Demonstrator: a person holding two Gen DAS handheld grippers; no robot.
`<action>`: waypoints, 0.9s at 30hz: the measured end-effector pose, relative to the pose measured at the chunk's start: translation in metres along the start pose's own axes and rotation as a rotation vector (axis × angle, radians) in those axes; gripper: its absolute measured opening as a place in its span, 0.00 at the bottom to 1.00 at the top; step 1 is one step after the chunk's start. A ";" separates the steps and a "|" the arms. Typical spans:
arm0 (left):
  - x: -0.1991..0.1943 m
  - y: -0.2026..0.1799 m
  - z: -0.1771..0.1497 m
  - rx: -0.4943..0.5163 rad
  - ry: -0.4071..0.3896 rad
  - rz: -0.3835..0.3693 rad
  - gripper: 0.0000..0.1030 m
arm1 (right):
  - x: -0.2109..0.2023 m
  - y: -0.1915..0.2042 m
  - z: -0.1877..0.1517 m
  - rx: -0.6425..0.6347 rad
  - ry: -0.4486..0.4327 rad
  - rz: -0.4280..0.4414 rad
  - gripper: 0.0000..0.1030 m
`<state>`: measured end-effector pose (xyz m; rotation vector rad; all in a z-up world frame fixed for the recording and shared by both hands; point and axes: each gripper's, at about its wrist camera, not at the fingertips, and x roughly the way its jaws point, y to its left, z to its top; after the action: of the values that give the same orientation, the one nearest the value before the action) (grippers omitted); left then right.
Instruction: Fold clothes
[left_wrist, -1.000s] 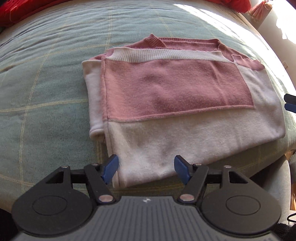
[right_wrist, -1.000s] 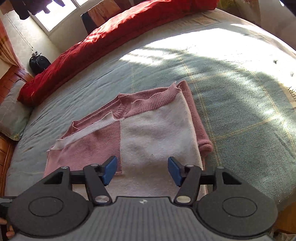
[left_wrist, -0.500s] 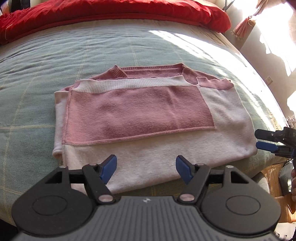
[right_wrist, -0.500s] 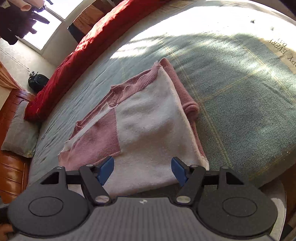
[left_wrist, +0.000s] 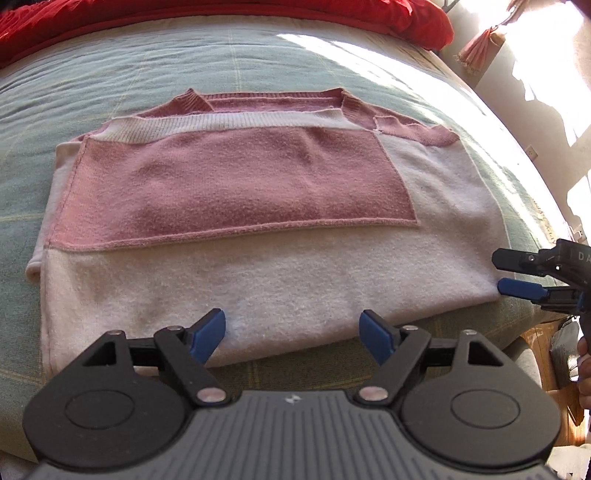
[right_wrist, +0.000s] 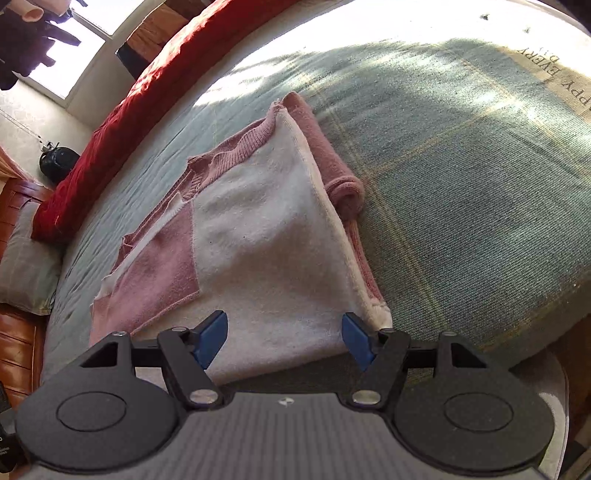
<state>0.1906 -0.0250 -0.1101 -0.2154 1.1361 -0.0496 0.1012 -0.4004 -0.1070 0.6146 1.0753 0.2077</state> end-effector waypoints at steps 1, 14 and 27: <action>0.002 0.005 -0.001 -0.013 0.006 0.003 0.77 | 0.000 0.001 0.000 0.002 0.005 -0.004 0.70; -0.008 0.026 -0.002 -0.064 0.000 0.150 0.81 | 0.036 0.073 -0.019 -0.184 0.122 0.027 0.73; -0.025 0.081 0.063 -0.113 -0.069 -0.023 0.82 | 0.024 0.148 0.009 -0.440 0.042 -0.050 0.74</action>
<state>0.2314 0.0670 -0.0784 -0.3285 1.0683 0.0022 0.1397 -0.2723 -0.0392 0.1880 1.0417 0.4018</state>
